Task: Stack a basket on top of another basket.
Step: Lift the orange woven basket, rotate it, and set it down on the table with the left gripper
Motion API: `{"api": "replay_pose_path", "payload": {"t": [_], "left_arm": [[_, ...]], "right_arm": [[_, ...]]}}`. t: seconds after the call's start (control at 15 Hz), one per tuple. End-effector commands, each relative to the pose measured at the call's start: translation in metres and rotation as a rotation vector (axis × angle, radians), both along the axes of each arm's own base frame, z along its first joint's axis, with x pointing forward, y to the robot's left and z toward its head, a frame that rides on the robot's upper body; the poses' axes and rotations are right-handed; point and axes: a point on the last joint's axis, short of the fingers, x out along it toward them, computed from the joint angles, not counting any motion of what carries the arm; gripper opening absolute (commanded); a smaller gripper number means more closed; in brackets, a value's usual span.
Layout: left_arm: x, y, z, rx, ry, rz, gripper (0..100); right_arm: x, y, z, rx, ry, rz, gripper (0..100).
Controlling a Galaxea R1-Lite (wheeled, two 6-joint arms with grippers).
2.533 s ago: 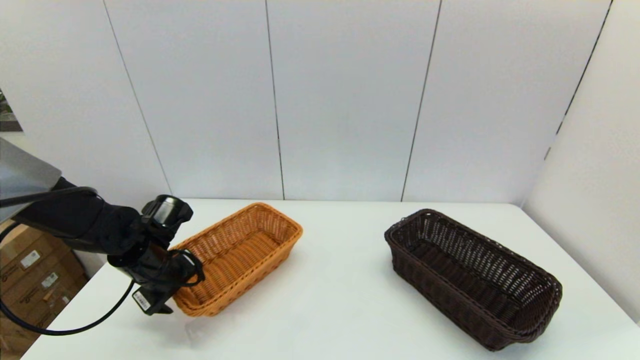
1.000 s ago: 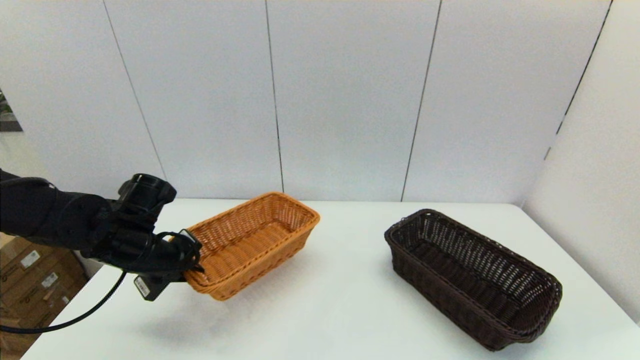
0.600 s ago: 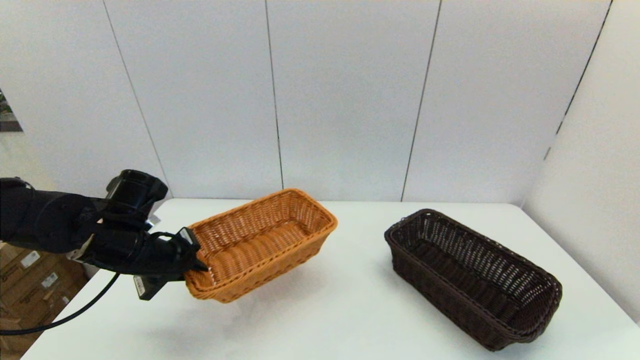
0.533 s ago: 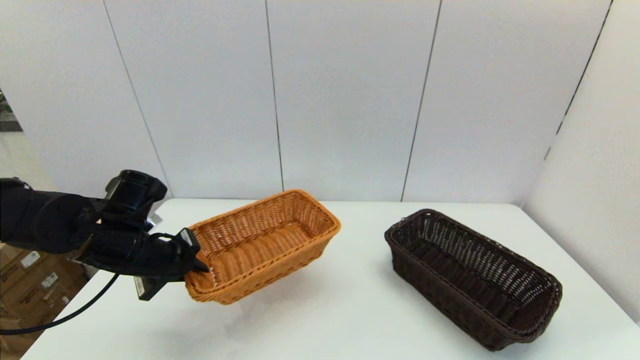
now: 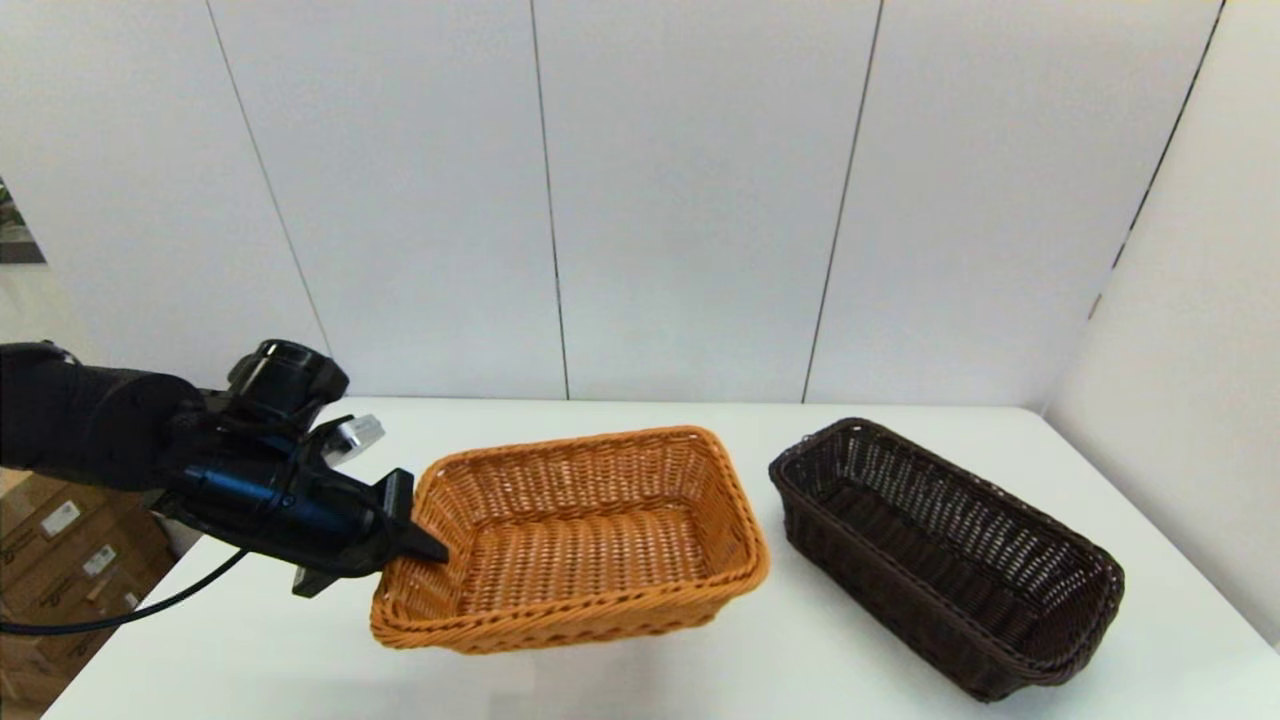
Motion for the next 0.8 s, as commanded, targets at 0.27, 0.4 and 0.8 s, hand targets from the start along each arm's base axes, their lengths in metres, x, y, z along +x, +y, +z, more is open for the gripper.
{"api": "replay_pose_path", "payload": {"t": [0.27, 0.4, 0.8], "left_arm": [[0.025, -0.013, -0.022, 0.013, 0.025, -0.077, 0], [0.031, -0.015, -0.032, 0.025, 0.032, -0.1, 0], [0.048, -0.023, -0.045, 0.028, 0.046, -0.119, 0]], "right_arm": [[0.0, 0.0, 0.0, 0.0, 0.001, 0.001, 100], [0.0, 0.0, 0.0, 0.0, 0.001, 0.001, 100], [0.0, 0.0, 0.0, 0.0, 0.001, 0.001, 100]]}}
